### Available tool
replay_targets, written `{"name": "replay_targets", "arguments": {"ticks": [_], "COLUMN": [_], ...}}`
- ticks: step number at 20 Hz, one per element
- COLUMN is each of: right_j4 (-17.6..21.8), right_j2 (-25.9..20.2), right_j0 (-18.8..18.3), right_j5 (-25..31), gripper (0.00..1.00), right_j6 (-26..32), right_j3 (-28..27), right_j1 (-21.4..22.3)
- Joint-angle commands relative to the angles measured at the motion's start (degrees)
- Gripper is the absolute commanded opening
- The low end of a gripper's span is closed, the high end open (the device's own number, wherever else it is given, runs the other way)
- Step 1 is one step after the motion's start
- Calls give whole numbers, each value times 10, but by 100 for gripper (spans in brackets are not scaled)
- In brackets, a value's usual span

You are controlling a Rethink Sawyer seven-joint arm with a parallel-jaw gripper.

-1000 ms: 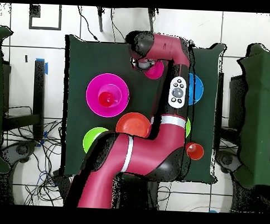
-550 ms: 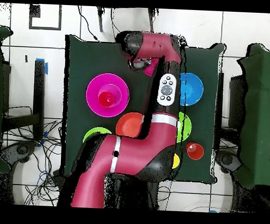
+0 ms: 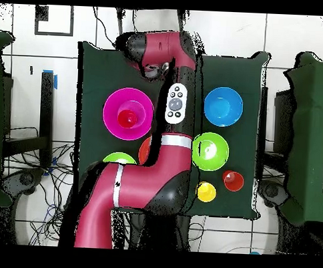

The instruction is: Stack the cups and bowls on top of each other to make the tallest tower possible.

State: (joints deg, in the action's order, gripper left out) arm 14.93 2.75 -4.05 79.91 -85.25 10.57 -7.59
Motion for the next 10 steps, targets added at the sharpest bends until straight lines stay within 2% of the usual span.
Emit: {"name": "replay_targets", "arguments": {"ticks": [1,5,10], "right_j4": [44,42,21], "right_j2": [13,34,62], "right_j0": [15,19,18], "right_j5": [59,44,68], "gripper": [0,0,0], "right_j6": [-42,-20,34], "right_j3": [-47,-62,-87], "right_j1": [-29,-32,-22]}}
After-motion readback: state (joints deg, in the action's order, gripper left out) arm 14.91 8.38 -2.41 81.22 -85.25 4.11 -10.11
